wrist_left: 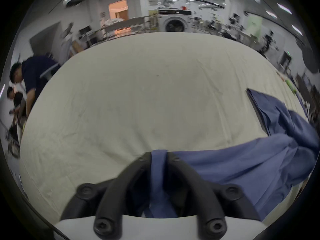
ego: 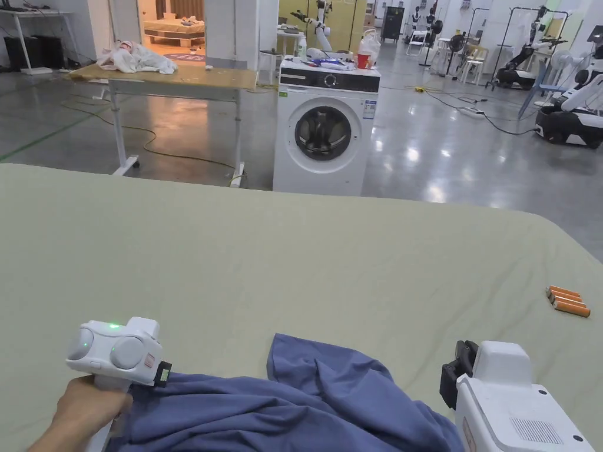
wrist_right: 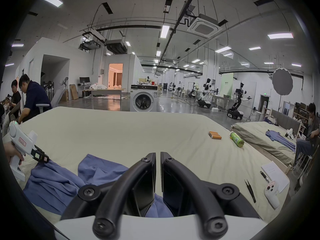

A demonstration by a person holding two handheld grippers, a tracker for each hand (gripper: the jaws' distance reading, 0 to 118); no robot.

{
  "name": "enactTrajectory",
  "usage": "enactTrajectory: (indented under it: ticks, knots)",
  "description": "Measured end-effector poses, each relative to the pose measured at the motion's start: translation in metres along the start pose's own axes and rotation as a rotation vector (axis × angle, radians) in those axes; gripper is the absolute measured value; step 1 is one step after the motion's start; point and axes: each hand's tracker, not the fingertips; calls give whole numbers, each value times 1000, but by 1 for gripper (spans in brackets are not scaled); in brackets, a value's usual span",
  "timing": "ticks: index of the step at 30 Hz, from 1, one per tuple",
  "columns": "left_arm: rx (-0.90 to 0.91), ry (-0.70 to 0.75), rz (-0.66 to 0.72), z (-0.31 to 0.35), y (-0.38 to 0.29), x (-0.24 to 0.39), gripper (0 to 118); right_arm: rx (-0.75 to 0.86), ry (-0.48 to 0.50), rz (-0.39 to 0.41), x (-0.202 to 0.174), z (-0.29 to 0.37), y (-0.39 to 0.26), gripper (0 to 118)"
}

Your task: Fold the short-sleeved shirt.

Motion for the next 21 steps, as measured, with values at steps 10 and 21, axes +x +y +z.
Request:
enactTrajectory:
  ticks: [10,21]
  knots:
    - [127,-110,67,49,-9,-13,1,-318,52,12,38,-56,-33,50]
    - [260,-121,68,109,-34,-16,1,-668,192,73,29,-84,-81,47]
